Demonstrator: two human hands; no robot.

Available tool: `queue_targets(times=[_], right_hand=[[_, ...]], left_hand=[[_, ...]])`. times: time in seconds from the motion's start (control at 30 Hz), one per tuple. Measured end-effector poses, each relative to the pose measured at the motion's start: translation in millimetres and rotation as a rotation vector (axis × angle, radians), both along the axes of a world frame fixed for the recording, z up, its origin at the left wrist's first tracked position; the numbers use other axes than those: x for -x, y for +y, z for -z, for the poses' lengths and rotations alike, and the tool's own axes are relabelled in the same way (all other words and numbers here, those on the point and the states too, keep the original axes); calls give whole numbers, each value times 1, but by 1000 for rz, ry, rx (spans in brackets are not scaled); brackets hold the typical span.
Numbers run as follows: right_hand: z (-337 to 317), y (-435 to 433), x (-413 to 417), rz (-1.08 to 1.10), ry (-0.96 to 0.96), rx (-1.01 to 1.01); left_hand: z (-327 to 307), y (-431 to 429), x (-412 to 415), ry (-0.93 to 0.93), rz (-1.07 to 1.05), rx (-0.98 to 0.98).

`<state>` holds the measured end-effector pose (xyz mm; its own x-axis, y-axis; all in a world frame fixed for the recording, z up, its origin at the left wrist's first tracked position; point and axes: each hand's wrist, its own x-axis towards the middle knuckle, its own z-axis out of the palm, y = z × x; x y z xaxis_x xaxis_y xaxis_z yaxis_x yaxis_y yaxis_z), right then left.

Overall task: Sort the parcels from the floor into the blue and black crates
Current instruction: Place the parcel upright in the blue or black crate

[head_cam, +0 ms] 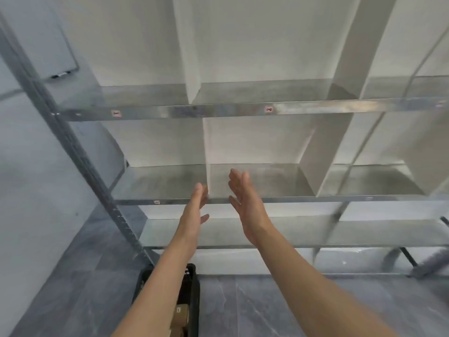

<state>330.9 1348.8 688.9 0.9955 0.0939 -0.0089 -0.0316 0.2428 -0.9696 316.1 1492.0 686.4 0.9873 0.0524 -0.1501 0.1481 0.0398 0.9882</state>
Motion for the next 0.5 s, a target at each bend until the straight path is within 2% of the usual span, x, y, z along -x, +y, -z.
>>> queue_targets(times=[0.23,0.5], right_hand=[[11,-203,64,305,41,-55],[25,-403,172,647,65,-78]], left_hand=[[9,-207,18,48,302,9],[15,-431,81,77,694,-28]])
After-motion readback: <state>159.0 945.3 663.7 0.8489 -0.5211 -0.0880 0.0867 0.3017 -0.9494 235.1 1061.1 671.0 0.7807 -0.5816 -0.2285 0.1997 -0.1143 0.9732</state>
